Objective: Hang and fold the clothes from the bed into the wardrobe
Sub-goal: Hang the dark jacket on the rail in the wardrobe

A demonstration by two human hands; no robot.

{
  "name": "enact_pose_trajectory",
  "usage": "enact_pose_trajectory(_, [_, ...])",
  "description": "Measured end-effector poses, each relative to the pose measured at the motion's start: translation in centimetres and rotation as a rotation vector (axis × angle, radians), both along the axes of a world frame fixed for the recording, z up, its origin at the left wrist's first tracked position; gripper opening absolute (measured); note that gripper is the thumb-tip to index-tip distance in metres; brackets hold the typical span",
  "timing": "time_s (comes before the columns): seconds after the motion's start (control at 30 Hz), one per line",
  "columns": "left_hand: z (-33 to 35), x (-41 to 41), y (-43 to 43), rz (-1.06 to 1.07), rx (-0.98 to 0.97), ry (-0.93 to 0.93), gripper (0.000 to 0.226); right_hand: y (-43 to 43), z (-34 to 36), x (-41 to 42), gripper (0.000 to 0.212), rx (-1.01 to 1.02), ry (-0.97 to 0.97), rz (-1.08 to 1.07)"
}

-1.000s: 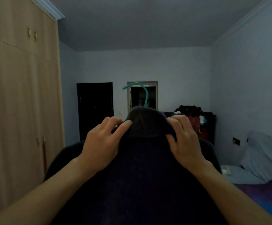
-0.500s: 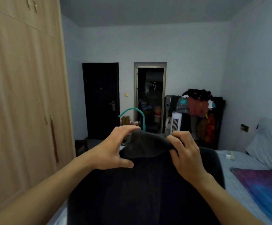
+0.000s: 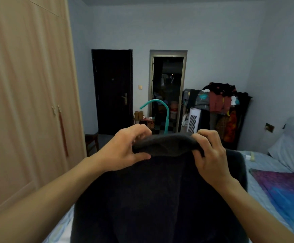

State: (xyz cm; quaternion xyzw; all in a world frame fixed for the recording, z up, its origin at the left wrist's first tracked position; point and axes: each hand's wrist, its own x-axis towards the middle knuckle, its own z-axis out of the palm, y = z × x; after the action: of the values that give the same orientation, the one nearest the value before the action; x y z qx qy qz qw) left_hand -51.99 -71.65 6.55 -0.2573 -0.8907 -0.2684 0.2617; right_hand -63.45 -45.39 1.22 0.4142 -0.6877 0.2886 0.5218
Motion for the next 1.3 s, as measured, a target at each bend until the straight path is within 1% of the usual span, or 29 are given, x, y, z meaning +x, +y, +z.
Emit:
enact_pose_trajectory(0.13, [-2.5,1.0,0.8,0.199,-0.248,0.415,0.032,-0.4,0.1,0.6,0.034,-0.009,-0.003,-0.001])
enact_pose_trajectory(0.23, [-4.6,1.6,0.8,0.283,-0.335,0.654,0.032,-0.8,0.1,1.4,0.039,0.01,0.007,0.014])
enact_pose_trajectory(0.33, [-5.4,1.9,0.6,0.295,-0.384,0.807,0.029,-1.2,0.2,2.1,0.038,0.019,0.022,0.032])
enact_pose_trajectory(0.43, [-5.6,2.3,0.6,0.286,-0.407,0.845,0.019,-1.2,0.2,2.6,0.038,0.02,0.022,0.032])
enact_pose_trajectory(0.5, [-5.6,2.5,0.6,0.262,-0.385,0.784,0.023,-1.1,0.0,2.6,0.037,0.016,0.021,0.026])
enact_pose_trajectory(0.53, [-5.3,2.5,0.5,0.244,-0.361,0.713,0.027,-1.0,0.0,2.6,0.037,0.014,0.022,0.022])
enact_pose_trajectory(0.6, [-4.5,2.9,0.2,0.2,-0.295,0.508,0.024,-0.8,-0.2,2.6,0.036,0.008,0.023,0.002])
enact_pose_trajectory(0.67, [-3.6,3.5,-0.3,0.122,-0.201,0.264,0.017,-0.5,-0.6,2.6,0.035,0.005,0.018,-0.017])
enact_pose_trajectory(0.7, [-3.2,3.7,-0.5,0.072,-0.131,0.148,0.015,-0.4,-0.8,2.5,0.034,0.002,0.01,-0.024])
enact_pose_trajectory(0.73, [-2.9,3.8,-0.5,0.03,-0.033,0.044,0.019,-0.3,-1.0,2.5,0.033,-0.001,0.001,-0.03])
enact_pose_trajectory(0.8, [-2.4,3.8,-0.4,0.016,0.193,-0.114,0.038,-0.2,-1.3,2.6,0.03,-0.008,-0.011,-0.029])
enact_pose_trajectory(0.83, [-2.1,3.6,-0.2,0.041,0.257,-0.16,0.041,-0.3,-1.4,2.7,0.028,-0.007,-0.014,-0.022])
enact_pose_trajectory(0.9, [-1.9,3.0,0.1,0.101,0.267,-0.195,0.033,-0.4,-1.6,2.8,0.024,-0.009,-0.017,-0.004])
enact_pose_trajectory(0.93, [-1.9,2.8,0.2,0.126,0.26,-0.209,0.033,-0.4,-1.6,2.9,0.023,-0.014,-0.018,0.004])
enact_pose_trajectory(1.07, [-2.1,2.3,-0.3,0.14,0.277,-0.331,0.045,-0.4,-1.6,3.0,0.023,-0.025,-0.013,0.01])
enact_pose_trajectory(1.13, [-2.3,2.3,-0.3,0.106,0.263,-0.381,0.042,-0.4,-1.8,3.2,0.027,-0.039,-0.013,0.017])
enact_pose_trajectory(1.2, [-2.5,2.3,-0.1,0.087,0.205,-0.359,0.039,-0.5,-1.9,3.2,0.032,-0.055,-0.01,0.031])
enact_pose_trajectory(1.3, [-2.9,2.1,0.4,0.117,0.026,-0.219,0.032,-0.6,-2.1,3.2,0.038,-0.066,-0.019,0.042])
